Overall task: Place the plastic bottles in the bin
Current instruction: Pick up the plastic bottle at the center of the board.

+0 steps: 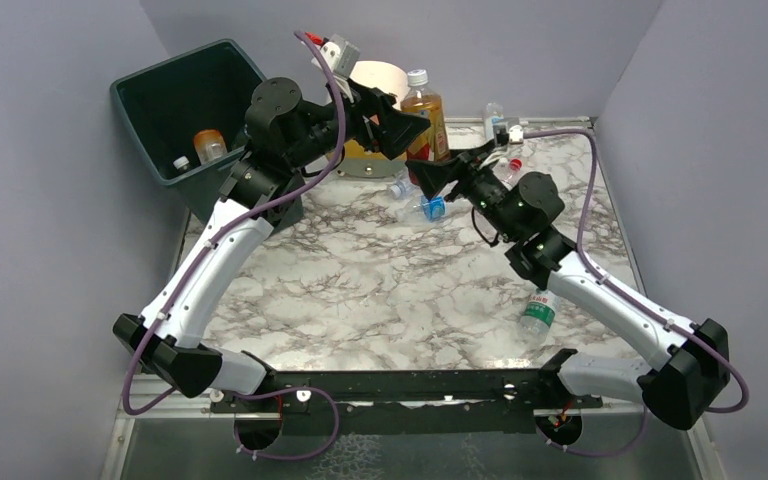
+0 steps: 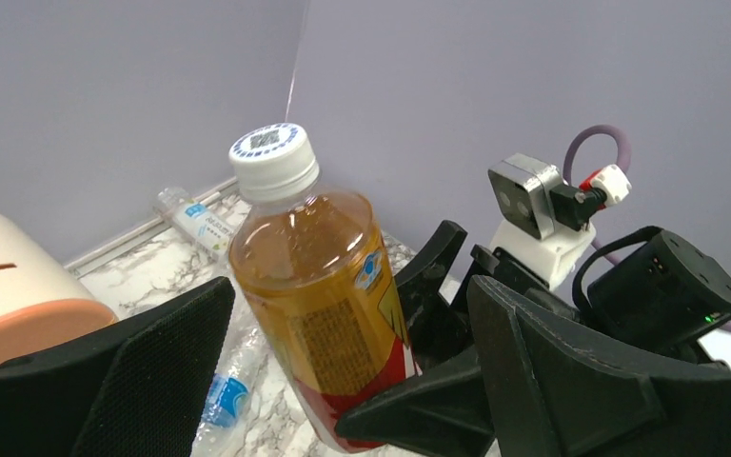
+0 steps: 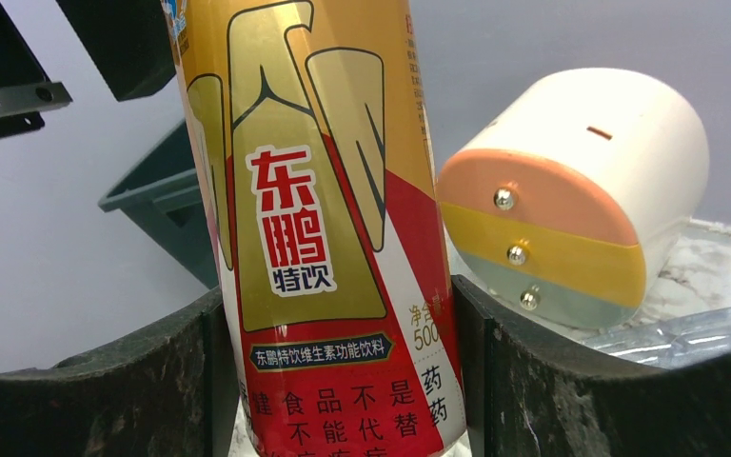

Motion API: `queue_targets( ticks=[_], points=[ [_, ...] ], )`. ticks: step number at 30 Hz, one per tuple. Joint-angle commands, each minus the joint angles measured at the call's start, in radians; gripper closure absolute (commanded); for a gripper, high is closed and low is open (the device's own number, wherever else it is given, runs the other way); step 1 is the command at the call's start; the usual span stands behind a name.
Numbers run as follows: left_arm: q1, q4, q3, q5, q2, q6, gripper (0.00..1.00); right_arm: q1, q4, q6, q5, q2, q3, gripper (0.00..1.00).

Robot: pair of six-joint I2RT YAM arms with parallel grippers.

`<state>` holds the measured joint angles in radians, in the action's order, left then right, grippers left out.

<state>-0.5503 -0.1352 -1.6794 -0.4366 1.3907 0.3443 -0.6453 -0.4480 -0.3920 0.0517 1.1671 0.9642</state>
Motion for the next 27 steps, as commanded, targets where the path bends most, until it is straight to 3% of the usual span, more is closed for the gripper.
queue_targets(
  ticks=[1,15,27],
  points=[
    [-0.005,0.013,0.019,0.071,-0.019,-0.009,0.01,-0.043,-0.05,0.037,-0.097,0.037,0.037,0.54],
    [-0.006,-0.043,0.032,0.178,-0.033,-0.059,0.01,-0.118,-0.089,0.088,-0.18,0.076,0.076,0.54],
    [-0.009,-0.028,0.027,0.168,-0.021,-0.042,0.01,-0.186,-0.09,0.142,-0.217,0.118,0.136,0.54]
  ],
)
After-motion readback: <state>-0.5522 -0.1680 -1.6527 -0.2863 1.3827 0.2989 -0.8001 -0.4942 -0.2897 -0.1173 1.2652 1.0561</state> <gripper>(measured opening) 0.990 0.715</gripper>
